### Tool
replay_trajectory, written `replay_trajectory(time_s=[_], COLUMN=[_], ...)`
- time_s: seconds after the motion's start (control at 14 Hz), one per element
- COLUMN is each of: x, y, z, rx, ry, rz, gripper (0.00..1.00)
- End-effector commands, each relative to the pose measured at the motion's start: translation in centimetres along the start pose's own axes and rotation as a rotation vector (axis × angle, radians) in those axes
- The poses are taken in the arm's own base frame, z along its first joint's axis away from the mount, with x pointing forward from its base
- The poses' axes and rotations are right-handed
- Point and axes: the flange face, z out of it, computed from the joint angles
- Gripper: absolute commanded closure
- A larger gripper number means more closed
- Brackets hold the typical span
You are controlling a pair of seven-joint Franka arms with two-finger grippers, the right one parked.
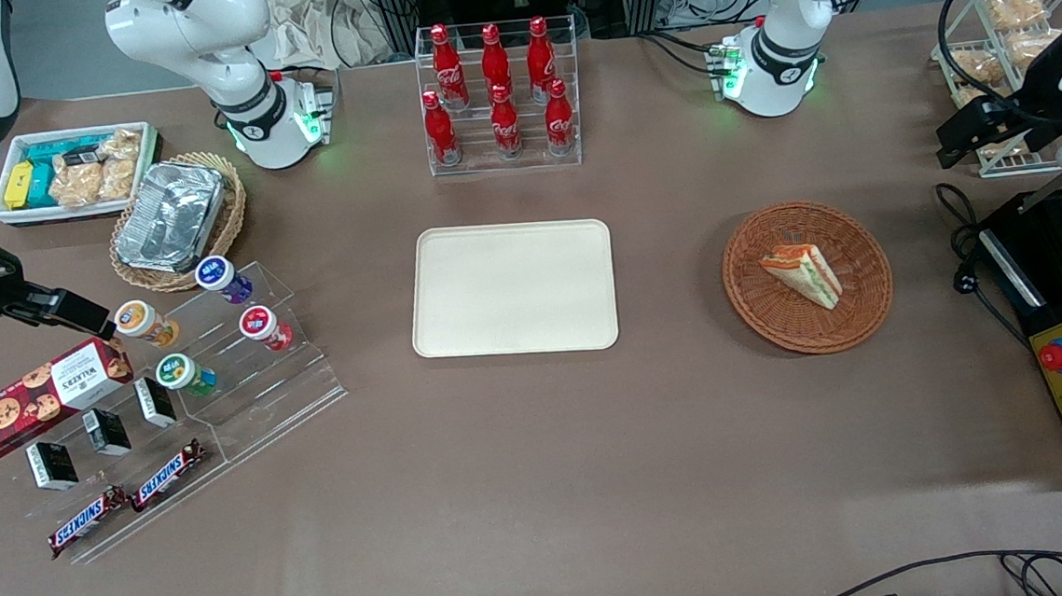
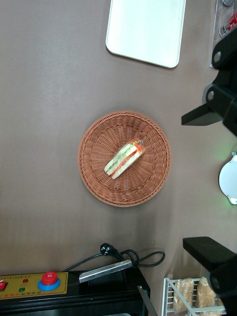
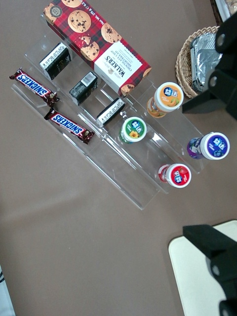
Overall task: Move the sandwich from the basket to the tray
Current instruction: 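Move the left gripper over the wrapped sandwich in the wicker basket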
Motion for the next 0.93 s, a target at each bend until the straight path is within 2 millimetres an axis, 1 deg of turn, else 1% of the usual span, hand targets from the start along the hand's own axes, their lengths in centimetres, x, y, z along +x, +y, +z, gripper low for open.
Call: replay_trajectory(time_s=[0.0, 0.29, 0.36, 0.5, 0.57, 0.71, 0.79, 0.86], x=[-1.5, -1.5, -1.9, -3.3, -3.5, -5.2, -5.8, -6.4], y=[-0.2, -0.3, -0.6, -1.0, -1.3, -1.8, -2.7, -3.0], z=[-2.0, -2.0, -2.1, -1.9, -1.1, 0.6, 1.3, 2.1], rx=[0.009, 0.021, 0.02, 0.029, 0.033, 0.026, 0.018, 0.016], ry=[0.023, 0.022, 0.017, -0.06, -0.086, -0.108, -0.098, -0.084], rz=[0.004, -0.003, -0.008, -0.008, -0.021, -0.028, -0.048, -0.056], gripper=[0.0, 0.0, 0.0, 0.0, 0.0, 0.0, 0.0, 0.0])
